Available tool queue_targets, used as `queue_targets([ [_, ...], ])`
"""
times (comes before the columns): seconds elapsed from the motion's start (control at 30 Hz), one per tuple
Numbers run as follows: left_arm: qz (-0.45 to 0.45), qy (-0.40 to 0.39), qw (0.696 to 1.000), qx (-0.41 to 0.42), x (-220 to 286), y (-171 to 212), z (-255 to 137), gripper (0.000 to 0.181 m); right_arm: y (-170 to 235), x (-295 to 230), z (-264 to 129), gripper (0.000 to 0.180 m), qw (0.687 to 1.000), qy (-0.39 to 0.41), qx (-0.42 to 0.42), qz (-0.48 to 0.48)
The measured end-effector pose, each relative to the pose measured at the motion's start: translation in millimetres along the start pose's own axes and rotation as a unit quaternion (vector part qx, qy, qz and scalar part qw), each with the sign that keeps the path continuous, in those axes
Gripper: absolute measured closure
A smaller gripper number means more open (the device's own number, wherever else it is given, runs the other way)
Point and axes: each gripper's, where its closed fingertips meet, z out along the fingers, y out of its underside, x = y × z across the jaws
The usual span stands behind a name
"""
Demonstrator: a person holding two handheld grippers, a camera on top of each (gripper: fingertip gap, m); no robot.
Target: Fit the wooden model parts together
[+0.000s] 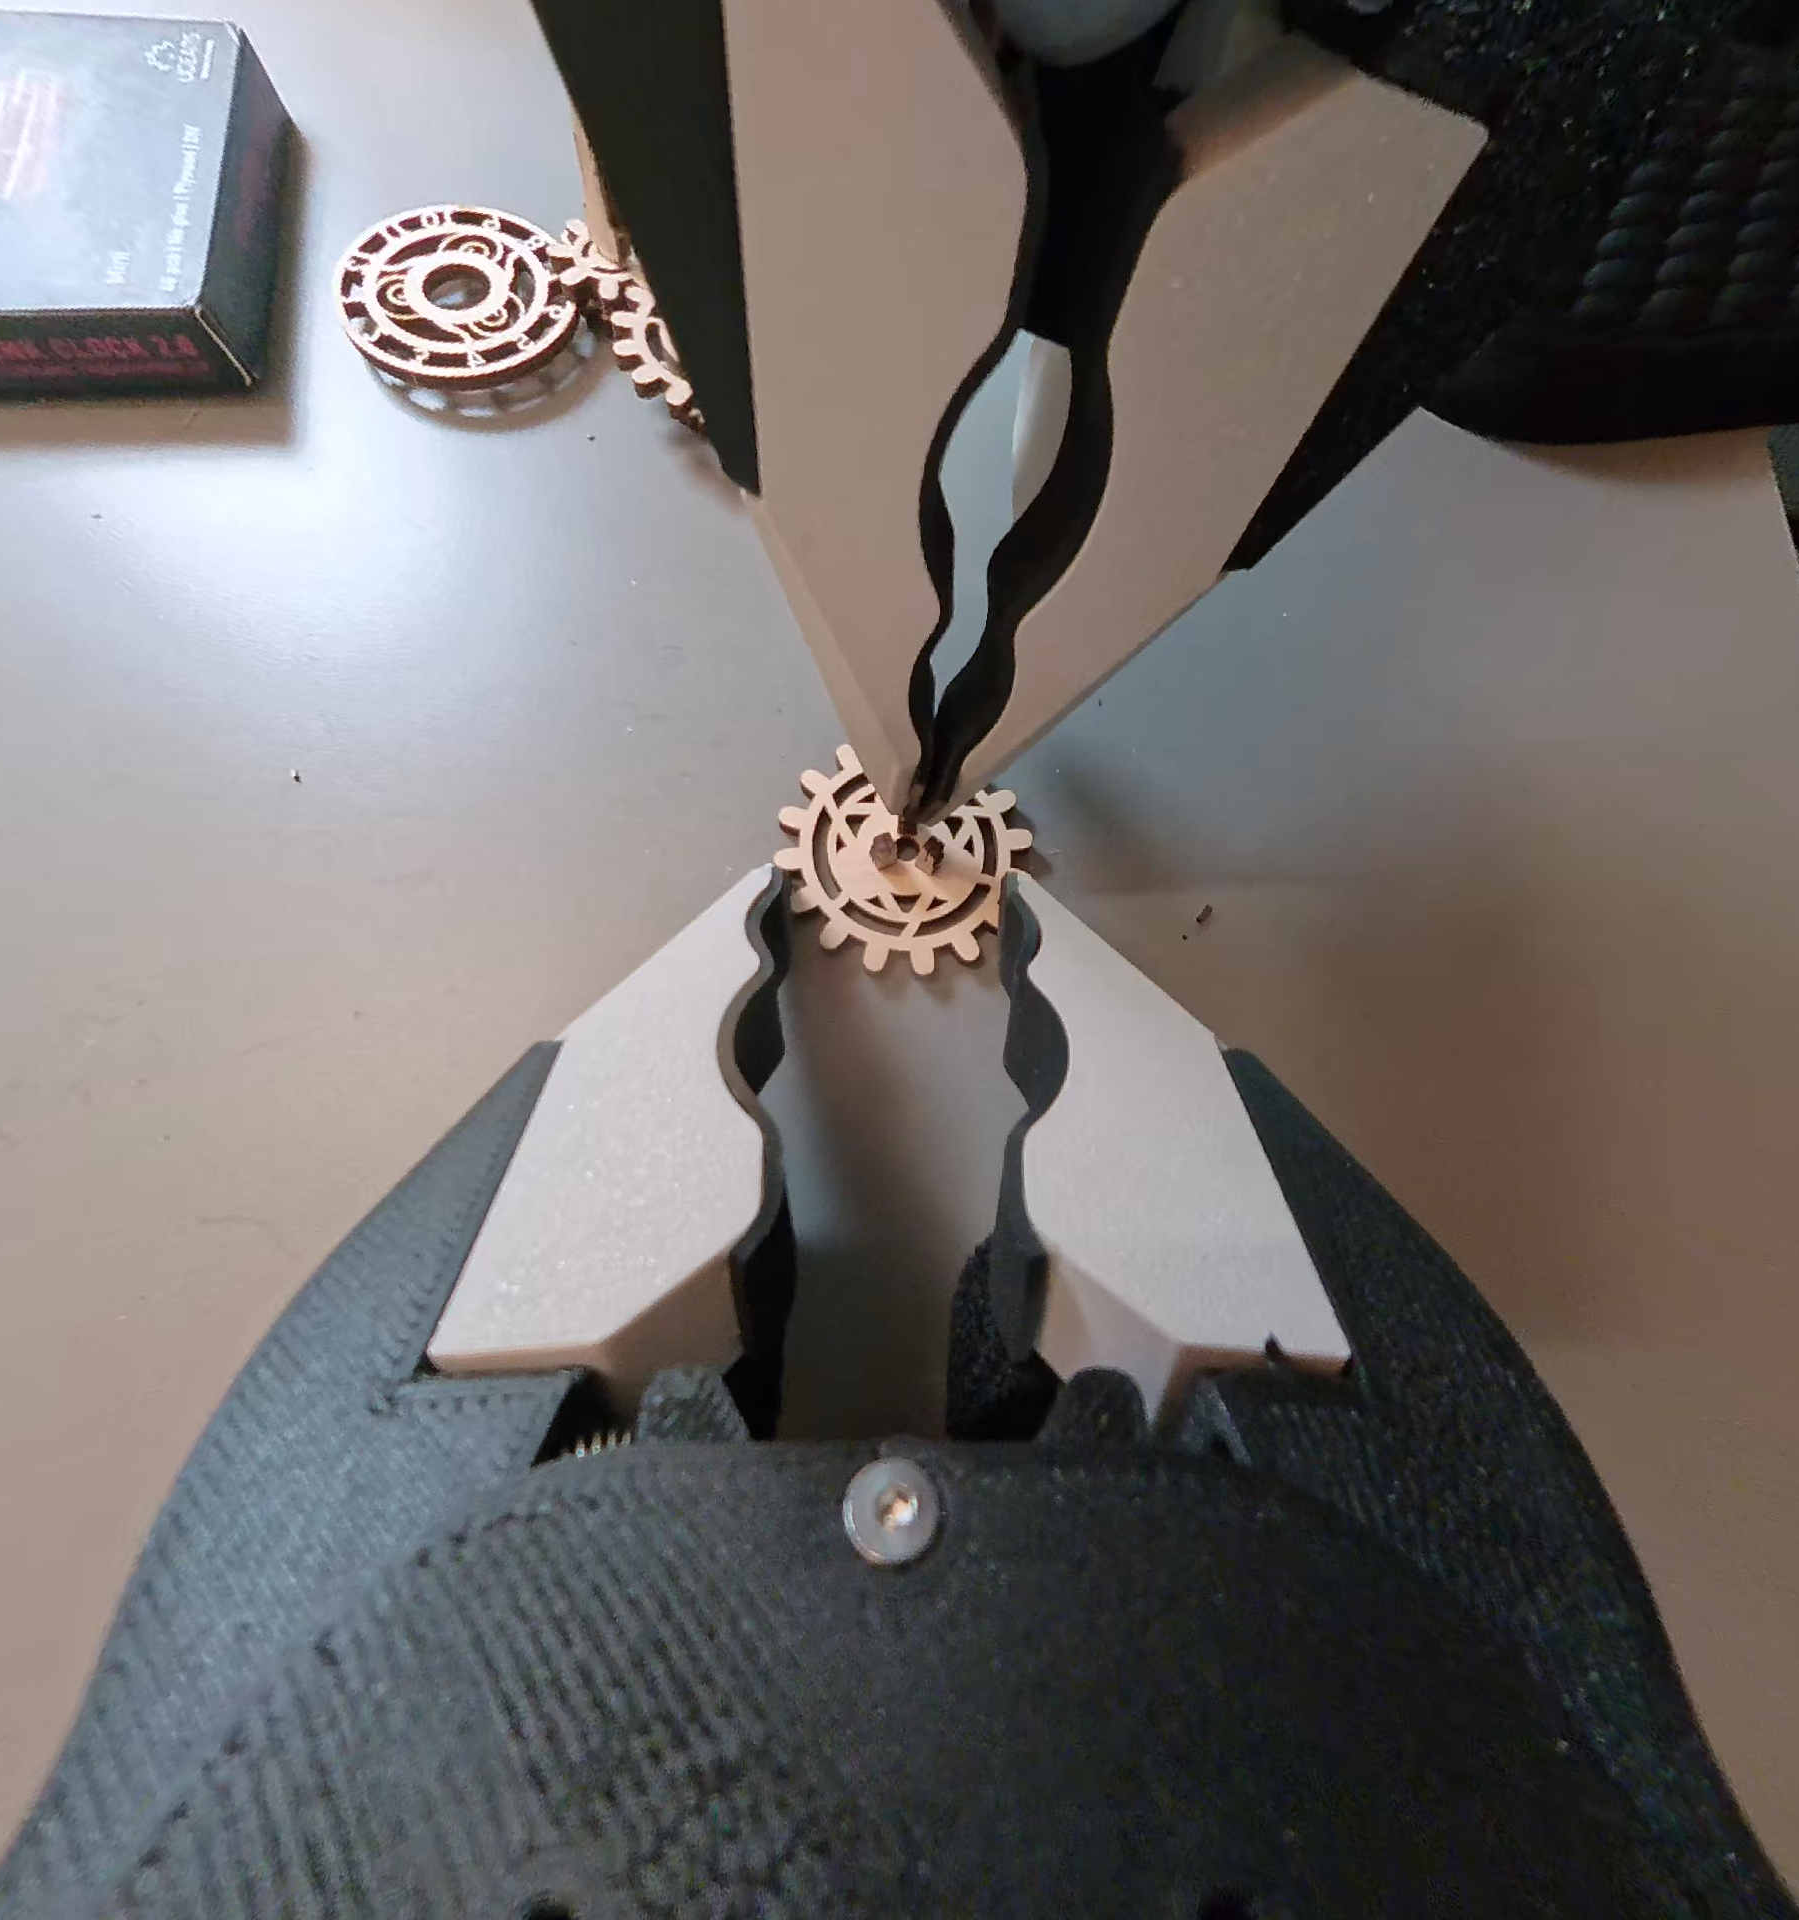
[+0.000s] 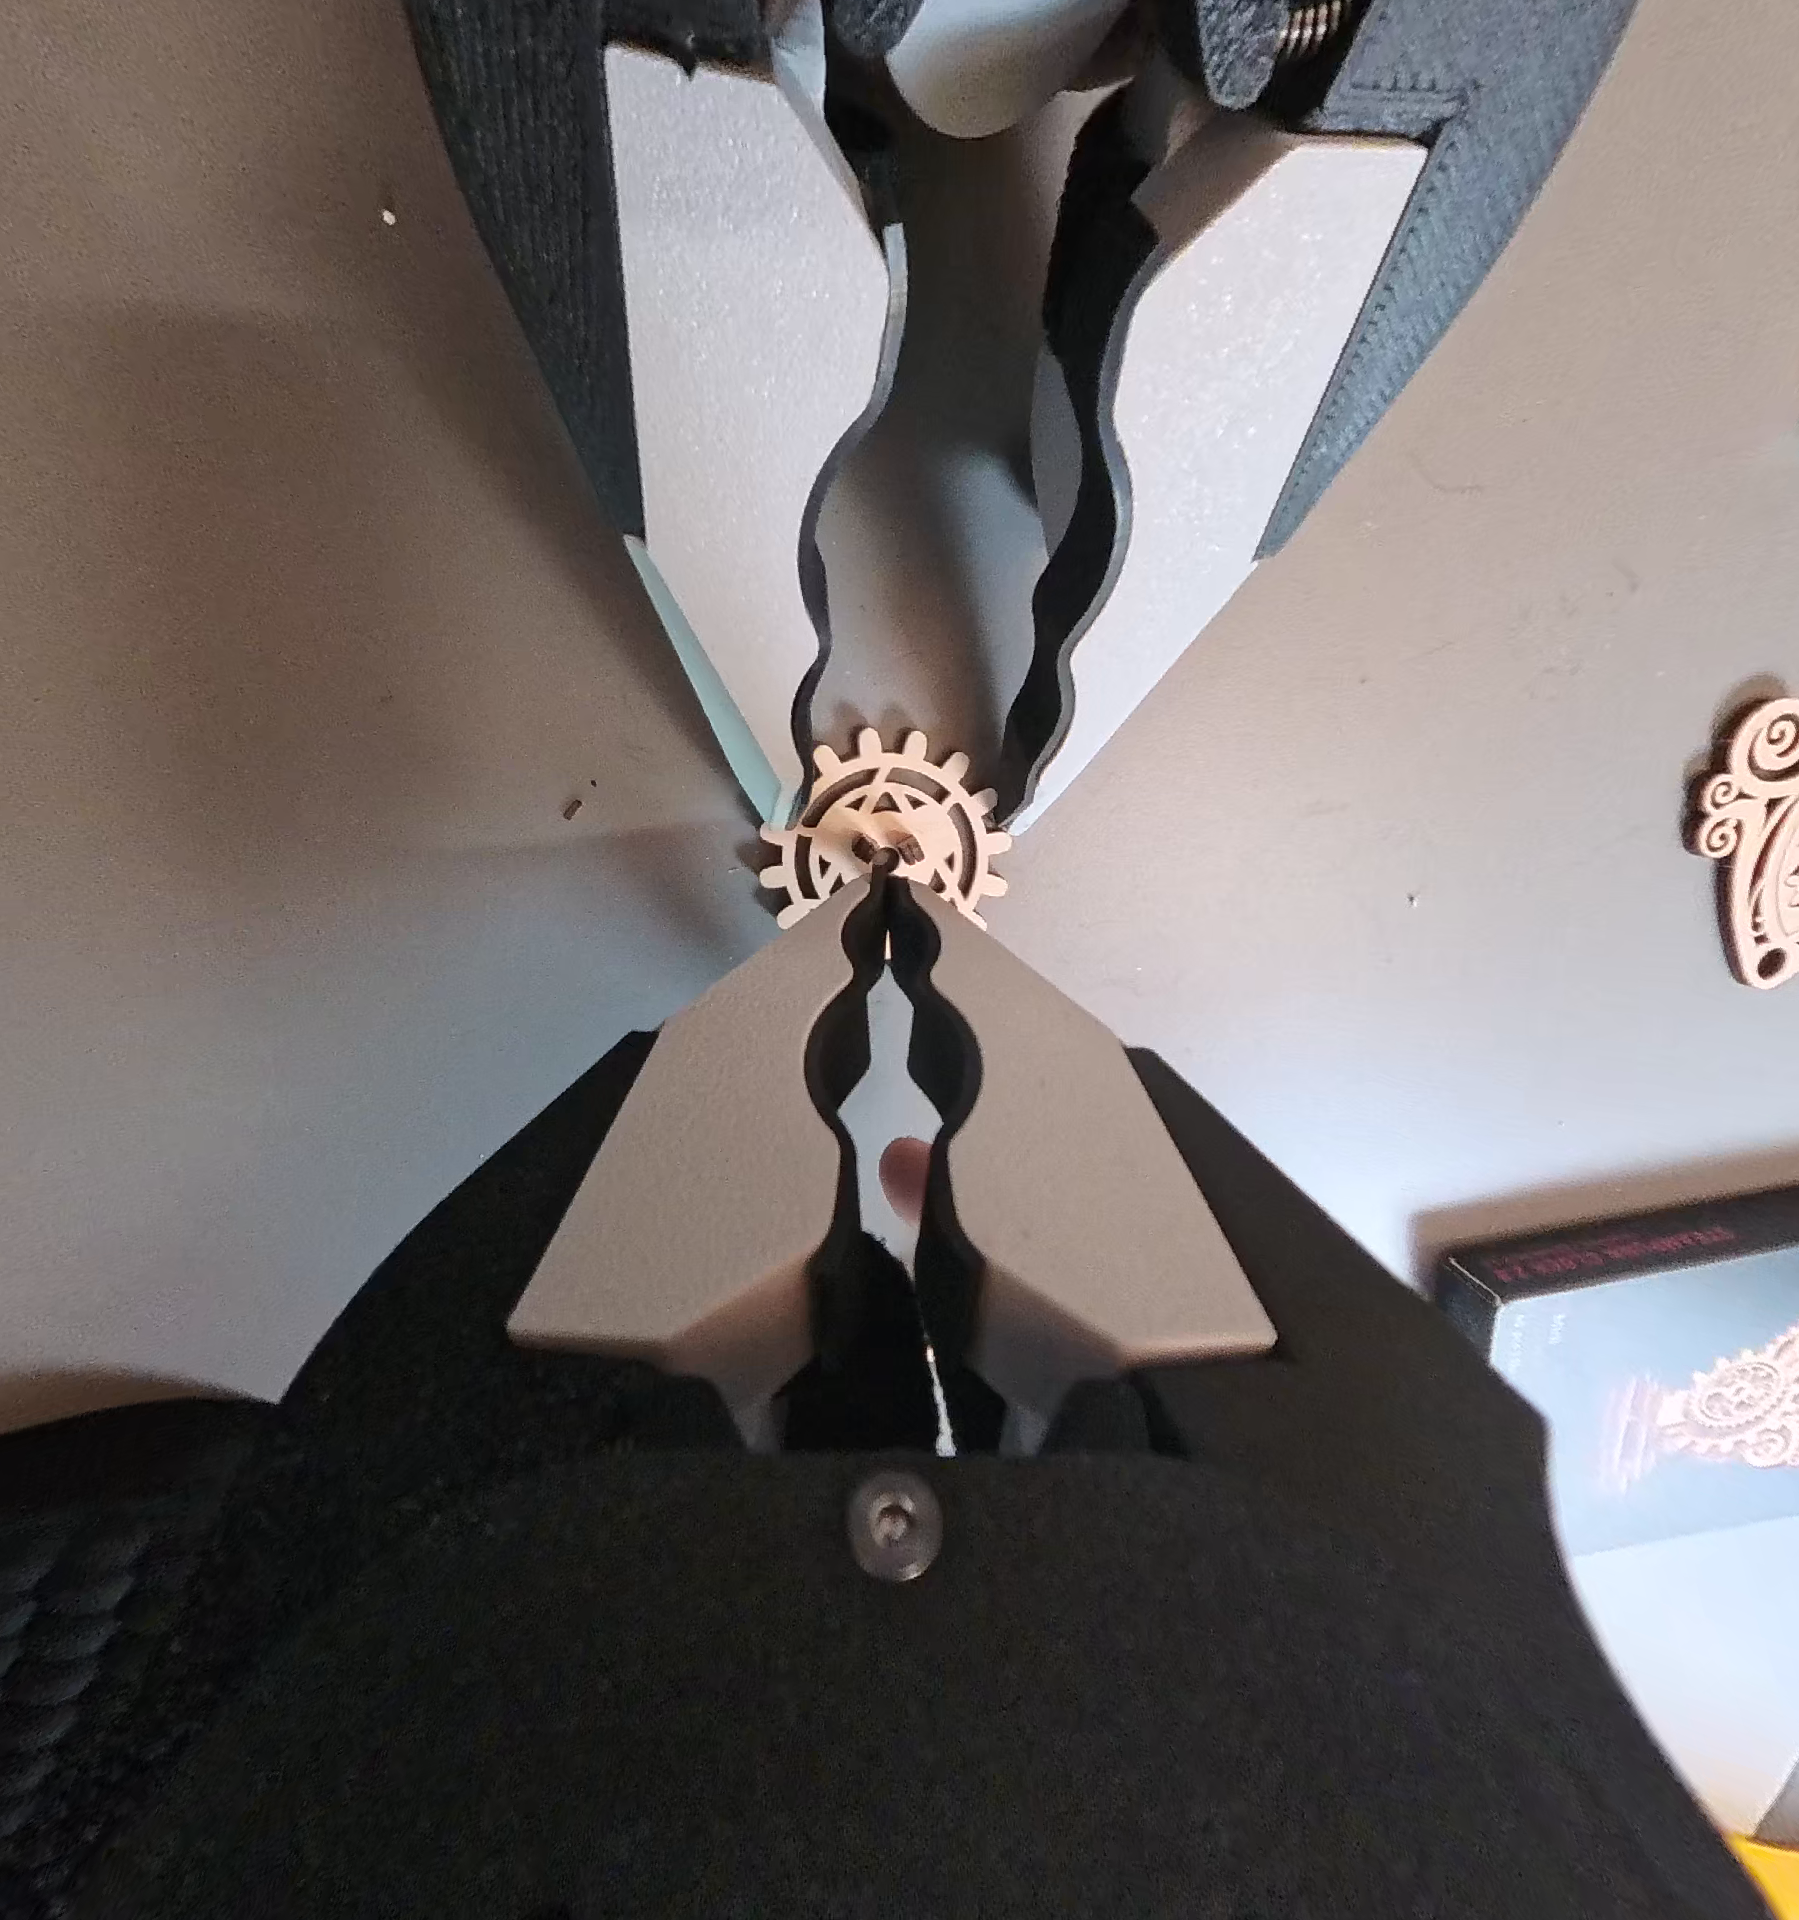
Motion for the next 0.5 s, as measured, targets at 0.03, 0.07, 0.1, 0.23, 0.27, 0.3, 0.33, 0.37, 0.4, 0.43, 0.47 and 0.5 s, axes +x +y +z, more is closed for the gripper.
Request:
queue_targets([
  [0.03, 0.000, 0.000, 1.000, 0.000, 0, 0, 0, 0.142, 0, 0, 0, 0.180, 1.000, -0.001, 0.000, 0.001],
  [0.07, 0.000, 0.000, 1.000, 0.000, 0, 0, 0, 0.142, 0, 0, 0, 0.180, 1.000, 0.000, -0.002, -0.001],
  [0.1, 0.000, 0.000, 1.000, 0.000, 0, 0, 0, 0.142, 0, 0, 0, 0.180, 1.000, 0.003, -0.005, -0.005],
  [0.23, 0.001, 0.000, 1.000, 0.000, 0, 0, 0, 0.142, 0, 0, 0, 0.180, 1.000, 0.011, 0.001, -0.013],
  [0.27, 0.001, 0.000, 1.000, 0.000, 0, 0, 0, 0.142, 0, -1, -1, 0.180, 1.000, 0.018, 0.009, -0.018],
  [0.3, 0.001, -0.001, 1.000, 0.001, 0, 0, 0, 0.142, 0, -1, -1, 0.180, 0.999, 0.025, 0.021, -0.009],
  [0.33, 0.000, -0.001, 1.000, 0.001, 0, 0, 0, 0.142, -2, -1, -5, 0.176, 0.999, 0.026, 0.043, 0.011],
  [0.37, -0.002, 0.001, 1.000, 0.002, 0, 0, -1, 0.142, -5, 0, -13, 0.169, 0.996, 0.028, 0.076, 0.032],
  [0.4, -0.006, 0.005, 1.000, 0.003, 0, 0, -1, 0.142, -6, 1, -21, 0.160, 0.992, 0.033, 0.108, 0.052],
  [0.43, -0.011, 0.009, 1.000, 0.005, 0, -1, -2, 0.142, -5, 3, -27, 0.152, 0.988, 0.041, 0.132, 0.069],
  [0.47, -0.019, 0.015, 1.000, 0.007, 0, -1, -2, 0.142, -2, 3, -30, 0.144, 0.984, 0.054, 0.151, 0.081],
  [0.5, -0.027, 0.024, 0.999, 0.012, 0, -2, -3, 0.142, 1, 3, -31, 0.139, 0.979, 0.070, 0.167, 0.089],
])
